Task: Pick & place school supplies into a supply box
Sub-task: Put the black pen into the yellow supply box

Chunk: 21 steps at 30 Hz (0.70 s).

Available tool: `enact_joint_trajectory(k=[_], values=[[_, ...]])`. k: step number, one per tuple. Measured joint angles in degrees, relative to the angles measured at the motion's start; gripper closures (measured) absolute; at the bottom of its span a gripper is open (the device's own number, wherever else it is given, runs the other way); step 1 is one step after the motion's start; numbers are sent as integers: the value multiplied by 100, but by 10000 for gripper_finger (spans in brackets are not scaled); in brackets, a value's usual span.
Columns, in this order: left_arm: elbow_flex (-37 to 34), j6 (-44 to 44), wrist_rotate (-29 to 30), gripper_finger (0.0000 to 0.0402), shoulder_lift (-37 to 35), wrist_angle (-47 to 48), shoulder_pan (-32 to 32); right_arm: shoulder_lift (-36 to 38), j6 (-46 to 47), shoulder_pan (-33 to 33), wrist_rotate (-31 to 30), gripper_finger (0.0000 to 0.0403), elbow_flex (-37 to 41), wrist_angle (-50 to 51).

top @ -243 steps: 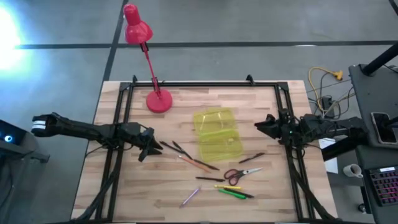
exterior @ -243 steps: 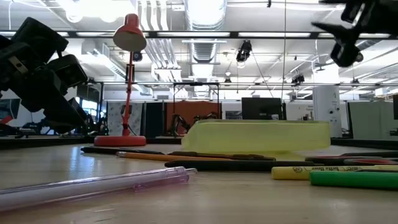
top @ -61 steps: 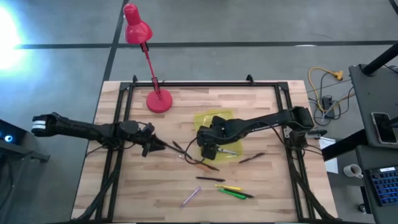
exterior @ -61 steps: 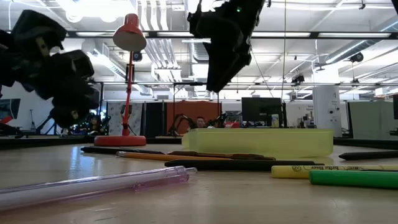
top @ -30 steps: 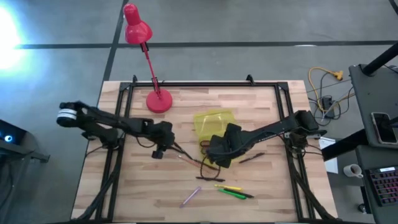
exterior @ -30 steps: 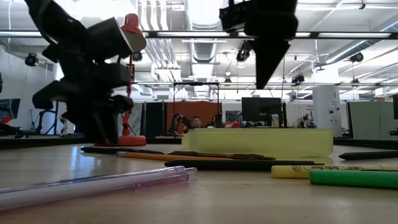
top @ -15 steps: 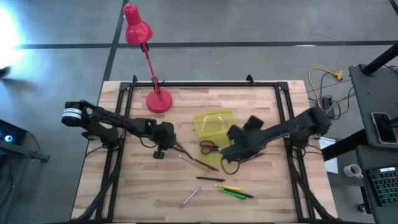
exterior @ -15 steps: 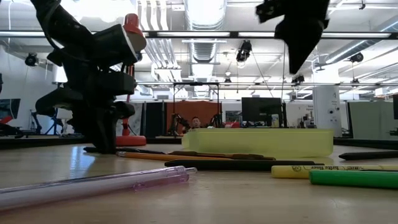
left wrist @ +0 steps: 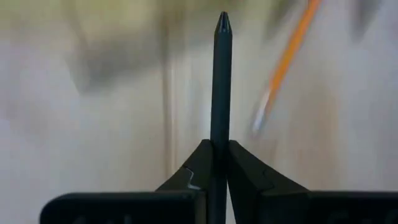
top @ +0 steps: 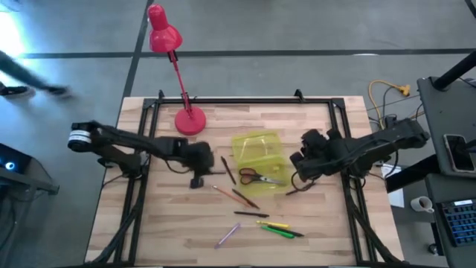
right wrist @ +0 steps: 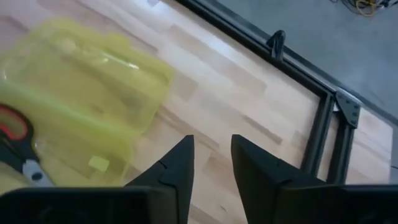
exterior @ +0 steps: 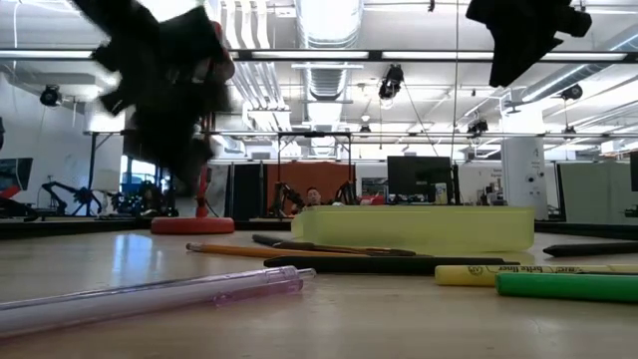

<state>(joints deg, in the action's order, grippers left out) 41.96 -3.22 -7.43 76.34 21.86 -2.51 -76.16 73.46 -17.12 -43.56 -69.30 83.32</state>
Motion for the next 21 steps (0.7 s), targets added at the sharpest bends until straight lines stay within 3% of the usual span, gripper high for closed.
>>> enact_joint_trajectory(k=[3, 7, 16, 21], values=[[551, -299, 7, 390, -91, 15, -10, 152, -18, 93, -126, 312, 190, -214], [1459, -304, 57, 390, 310, -238, -52, 267, -176, 244, -255, 317, 443, -560], [3947, -140, 91, 386, 2794, -130, -141, 599, -686, 326, -343, 317, 765, -839], [5378, -140, -156, 384, 4162, 748, -137, 1157, -766, 307, -467, 323, 794, -845]])
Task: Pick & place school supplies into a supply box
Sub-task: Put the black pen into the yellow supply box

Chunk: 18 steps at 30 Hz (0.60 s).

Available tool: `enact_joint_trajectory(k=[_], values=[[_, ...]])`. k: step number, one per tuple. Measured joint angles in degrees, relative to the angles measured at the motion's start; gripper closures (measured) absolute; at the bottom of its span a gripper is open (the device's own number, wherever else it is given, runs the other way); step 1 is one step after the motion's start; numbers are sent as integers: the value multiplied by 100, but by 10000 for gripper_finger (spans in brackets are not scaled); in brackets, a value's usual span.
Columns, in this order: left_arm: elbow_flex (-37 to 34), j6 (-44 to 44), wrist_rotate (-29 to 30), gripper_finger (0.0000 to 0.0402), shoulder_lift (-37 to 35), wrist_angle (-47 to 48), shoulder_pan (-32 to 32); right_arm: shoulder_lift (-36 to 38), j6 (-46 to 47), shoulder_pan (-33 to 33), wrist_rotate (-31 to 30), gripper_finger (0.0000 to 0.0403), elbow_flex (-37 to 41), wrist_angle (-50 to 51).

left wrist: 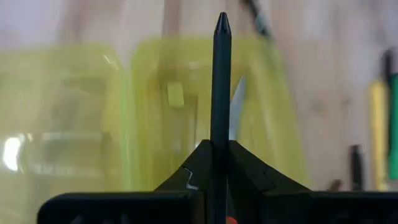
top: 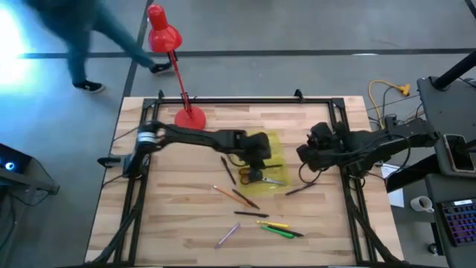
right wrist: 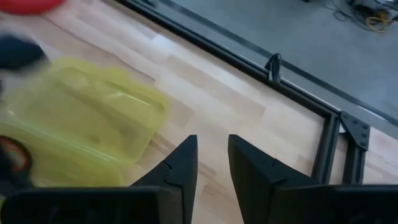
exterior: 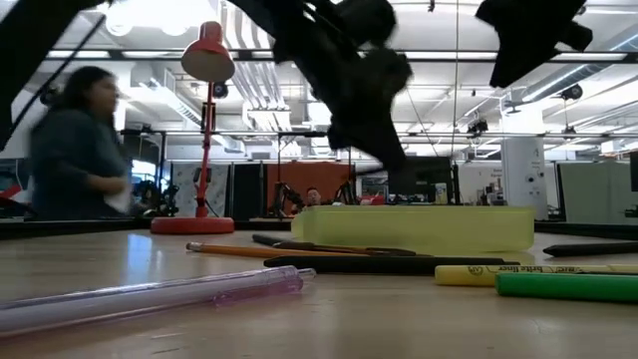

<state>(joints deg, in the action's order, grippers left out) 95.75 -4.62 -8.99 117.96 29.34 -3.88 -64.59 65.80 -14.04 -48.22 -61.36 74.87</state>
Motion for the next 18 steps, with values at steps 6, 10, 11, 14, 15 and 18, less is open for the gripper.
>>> enact_joint_trajectory(k=[6, 10, 11, 14, 15, 18], values=[[920, -229, -9, 381, 887, 647, 27, 709, -234, -7, 4, 320, 86, 0], [1087, -531, 5, 365, 1018, 677, 45, 1029, -366, -5, 3, 315, 229, -14], [1107, -552, 6, 357, 1011, 692, 46, 1077, -375, -6, 4, 313, 279, -33], [1123, -556, 6, 329, 957, 941, 46, 1140, -373, -7, 6, 309, 424, -42], [1123, -554, 6, 320, 948, 1002, 48, 1130, -345, -7, 9, 307, 463, -44], [1093, -534, 10, 295, 841, 1275, 50, 1042, -301, -6, 30, 302, 546, -109]])
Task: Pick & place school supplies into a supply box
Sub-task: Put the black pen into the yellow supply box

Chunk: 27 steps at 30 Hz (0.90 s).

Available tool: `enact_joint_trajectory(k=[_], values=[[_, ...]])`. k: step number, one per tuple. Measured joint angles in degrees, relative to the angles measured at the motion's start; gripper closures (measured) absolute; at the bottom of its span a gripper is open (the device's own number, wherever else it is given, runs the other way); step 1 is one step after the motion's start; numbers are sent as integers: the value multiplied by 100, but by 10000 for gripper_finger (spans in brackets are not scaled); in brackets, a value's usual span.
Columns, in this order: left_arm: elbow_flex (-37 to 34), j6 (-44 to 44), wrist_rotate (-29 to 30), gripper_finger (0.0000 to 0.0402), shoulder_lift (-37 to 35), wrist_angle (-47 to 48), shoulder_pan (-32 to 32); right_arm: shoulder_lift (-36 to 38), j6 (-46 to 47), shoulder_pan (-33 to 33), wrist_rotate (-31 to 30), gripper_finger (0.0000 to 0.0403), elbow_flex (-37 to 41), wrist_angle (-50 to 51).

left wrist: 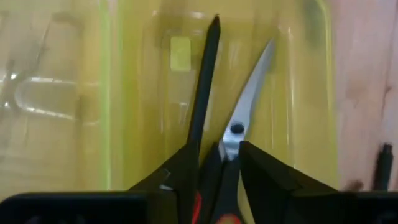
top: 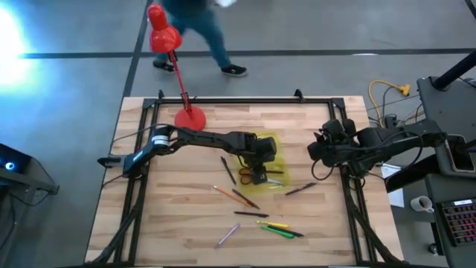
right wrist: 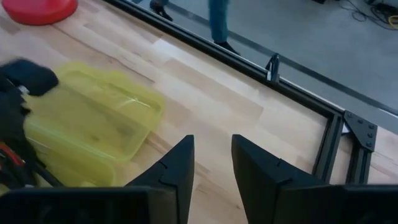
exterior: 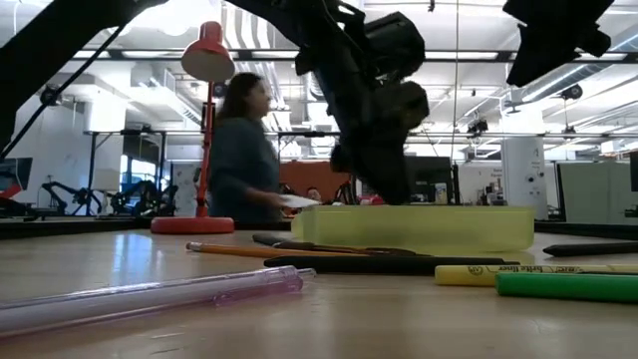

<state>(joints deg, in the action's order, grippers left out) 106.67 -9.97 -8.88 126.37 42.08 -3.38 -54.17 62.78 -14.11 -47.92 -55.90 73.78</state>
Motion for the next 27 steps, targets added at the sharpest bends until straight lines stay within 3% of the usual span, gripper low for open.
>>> enact_joint_trajectory(k=[3, 14, 22, 27], values=[[-2, 286, 24, 281, -226, 275, -2, -106, -107, 1, 2, 297, 72, -183], [-467, 3399, 27, 277, -1360, 2186, 74, -391, -443, 14, 34, 291, 188, -702], [-1931, 4889, 448, 277, -1618, 1512, 74, -516, -428, 14, 37, 297, 199, -902], [-2710, 5031, 1096, 276, -1624, 811, 70, -558, -327, 13, 44, 298, 199, -970]])
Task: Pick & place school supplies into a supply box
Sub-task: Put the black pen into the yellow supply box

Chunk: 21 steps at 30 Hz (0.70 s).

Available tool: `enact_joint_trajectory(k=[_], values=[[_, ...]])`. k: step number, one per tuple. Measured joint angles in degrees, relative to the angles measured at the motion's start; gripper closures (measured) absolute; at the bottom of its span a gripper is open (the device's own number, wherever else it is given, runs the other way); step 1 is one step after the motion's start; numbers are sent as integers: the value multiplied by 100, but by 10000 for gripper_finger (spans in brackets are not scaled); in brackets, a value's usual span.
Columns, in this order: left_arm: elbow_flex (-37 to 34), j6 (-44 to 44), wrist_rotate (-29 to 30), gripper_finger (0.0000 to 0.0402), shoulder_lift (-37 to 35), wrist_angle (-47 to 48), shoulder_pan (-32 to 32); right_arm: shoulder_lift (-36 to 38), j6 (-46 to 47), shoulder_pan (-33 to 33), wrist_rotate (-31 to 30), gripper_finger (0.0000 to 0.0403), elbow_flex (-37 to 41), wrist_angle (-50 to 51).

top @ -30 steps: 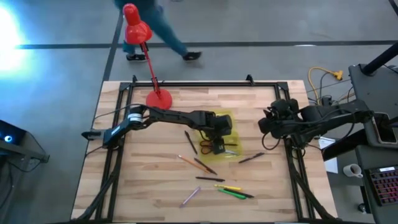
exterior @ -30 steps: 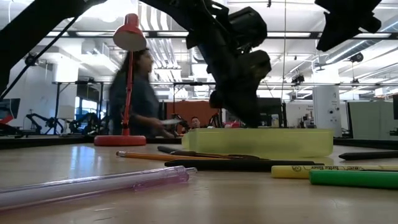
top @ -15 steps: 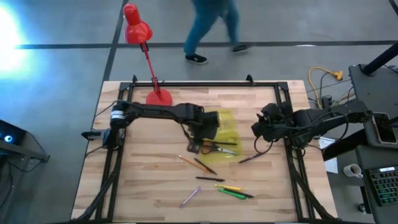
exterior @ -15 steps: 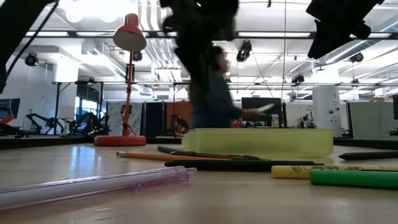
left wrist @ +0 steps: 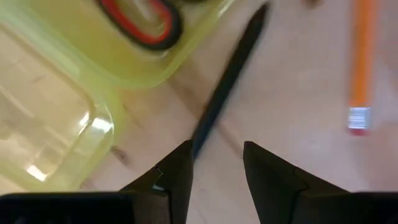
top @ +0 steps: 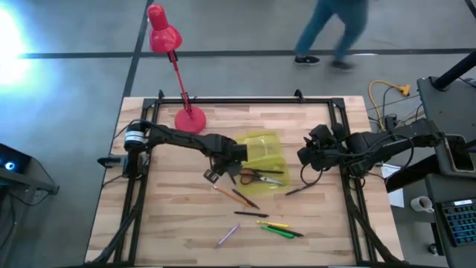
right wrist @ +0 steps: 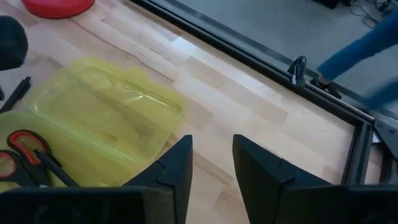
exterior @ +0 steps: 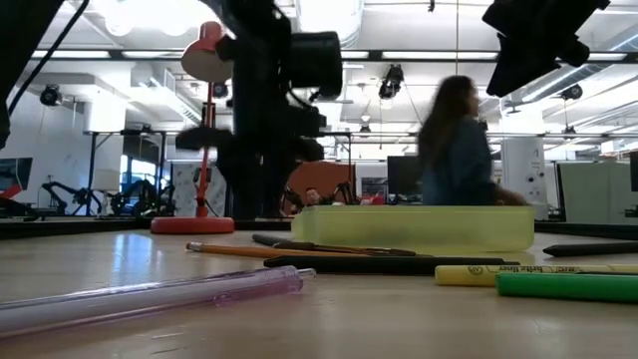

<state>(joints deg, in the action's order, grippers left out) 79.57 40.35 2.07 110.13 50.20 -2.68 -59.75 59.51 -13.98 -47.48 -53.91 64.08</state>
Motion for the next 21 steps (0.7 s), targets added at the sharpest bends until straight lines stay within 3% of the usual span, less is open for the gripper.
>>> enact_joint_trajectory(k=[15, 21], values=[[-814, -15, 101, 277, -77, -1285, -62, -44, 37, 2, -4, 302, 4, -16], [-1037, -276, 79, 310, -74, -1467, -66, -42, 36, 2, -5, 302, 14, -15]])
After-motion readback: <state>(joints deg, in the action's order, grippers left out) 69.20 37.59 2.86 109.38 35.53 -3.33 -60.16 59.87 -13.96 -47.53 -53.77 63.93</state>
